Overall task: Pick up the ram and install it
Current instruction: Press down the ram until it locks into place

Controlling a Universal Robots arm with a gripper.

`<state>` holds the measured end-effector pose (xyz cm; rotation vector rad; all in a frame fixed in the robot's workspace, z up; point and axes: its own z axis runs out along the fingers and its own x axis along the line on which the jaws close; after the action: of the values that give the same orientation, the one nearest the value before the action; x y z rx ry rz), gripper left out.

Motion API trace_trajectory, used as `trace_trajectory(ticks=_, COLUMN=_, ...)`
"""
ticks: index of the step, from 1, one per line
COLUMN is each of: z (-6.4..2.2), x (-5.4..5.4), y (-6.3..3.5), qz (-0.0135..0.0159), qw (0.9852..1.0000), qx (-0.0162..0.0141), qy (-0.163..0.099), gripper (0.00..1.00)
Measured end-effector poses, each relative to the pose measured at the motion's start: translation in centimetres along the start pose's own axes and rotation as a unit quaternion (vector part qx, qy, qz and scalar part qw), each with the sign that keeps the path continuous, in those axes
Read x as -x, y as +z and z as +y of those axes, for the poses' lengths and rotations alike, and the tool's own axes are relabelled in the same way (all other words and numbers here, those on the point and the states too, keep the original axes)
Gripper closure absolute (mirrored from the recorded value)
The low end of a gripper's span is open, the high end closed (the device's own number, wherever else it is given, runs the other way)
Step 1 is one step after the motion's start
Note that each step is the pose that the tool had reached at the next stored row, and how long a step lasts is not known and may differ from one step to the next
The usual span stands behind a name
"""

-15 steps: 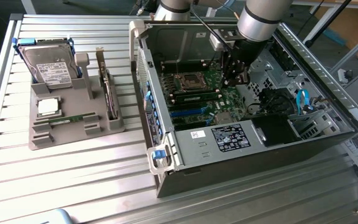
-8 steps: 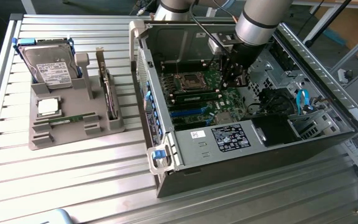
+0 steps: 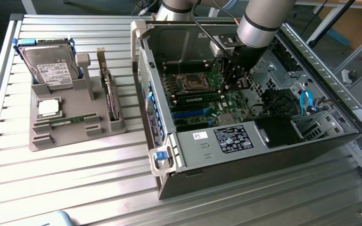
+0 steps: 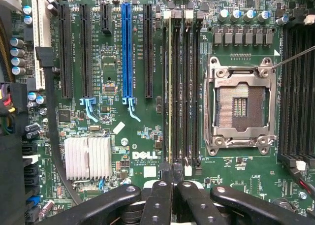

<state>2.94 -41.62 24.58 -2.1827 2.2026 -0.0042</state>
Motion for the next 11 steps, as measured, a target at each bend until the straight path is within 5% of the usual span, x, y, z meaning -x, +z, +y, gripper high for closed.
trace_trajectory(ticks=11, z=0.01, x=0.19, y=0.24, qz=-0.0001, qw=1.0, qx=0.0, qy=0.0, gripper=0.9)
